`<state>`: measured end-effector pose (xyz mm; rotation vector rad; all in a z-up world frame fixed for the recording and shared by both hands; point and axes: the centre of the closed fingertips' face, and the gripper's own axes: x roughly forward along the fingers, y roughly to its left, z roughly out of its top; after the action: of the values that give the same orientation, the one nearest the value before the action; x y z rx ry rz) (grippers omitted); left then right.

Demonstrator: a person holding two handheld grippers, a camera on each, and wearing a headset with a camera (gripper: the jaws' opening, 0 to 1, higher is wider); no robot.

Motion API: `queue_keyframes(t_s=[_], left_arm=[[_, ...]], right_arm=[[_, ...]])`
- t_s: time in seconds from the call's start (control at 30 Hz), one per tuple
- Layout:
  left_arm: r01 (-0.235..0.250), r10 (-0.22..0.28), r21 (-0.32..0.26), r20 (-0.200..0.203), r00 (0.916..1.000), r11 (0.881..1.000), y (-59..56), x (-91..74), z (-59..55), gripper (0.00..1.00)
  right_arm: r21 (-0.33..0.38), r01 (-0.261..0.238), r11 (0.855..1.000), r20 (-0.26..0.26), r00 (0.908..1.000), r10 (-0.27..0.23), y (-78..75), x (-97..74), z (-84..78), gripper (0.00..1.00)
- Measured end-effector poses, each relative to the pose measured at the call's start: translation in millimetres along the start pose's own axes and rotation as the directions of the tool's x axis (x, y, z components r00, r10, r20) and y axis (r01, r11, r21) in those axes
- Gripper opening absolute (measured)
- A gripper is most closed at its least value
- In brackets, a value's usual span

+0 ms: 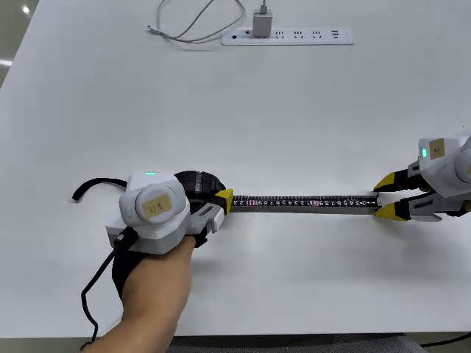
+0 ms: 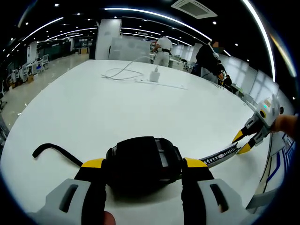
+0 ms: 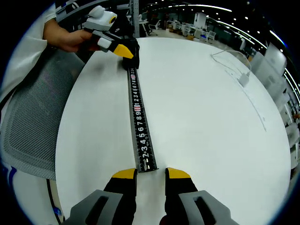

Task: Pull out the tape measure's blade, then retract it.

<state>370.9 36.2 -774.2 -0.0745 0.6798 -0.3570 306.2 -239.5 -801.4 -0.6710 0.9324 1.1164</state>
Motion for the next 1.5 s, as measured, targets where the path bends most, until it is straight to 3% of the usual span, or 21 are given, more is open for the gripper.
queue_keyframes(t_s=[0.83, 1.5], left_arm=[[0.006, -0.006, -0.043, 0.0, 1.0, 0.999, 0.1, 0.1, 1.2, 0.61], [-0.004, 0.004, -0.017, -0.017, 0.9998, 1.0, 0.6, 0.8, 0.3, 0.6]], right_arm=[[-0.027, -0.015, 1.0, -0.004, 0.9999, 0.015, -1.0, 2.7, 3.6, 0.12], [-0.031, -0.012, 0.999, -0.008, 0.9999, 0.012, -1.4, 3.3, 3.2, 0.1]])
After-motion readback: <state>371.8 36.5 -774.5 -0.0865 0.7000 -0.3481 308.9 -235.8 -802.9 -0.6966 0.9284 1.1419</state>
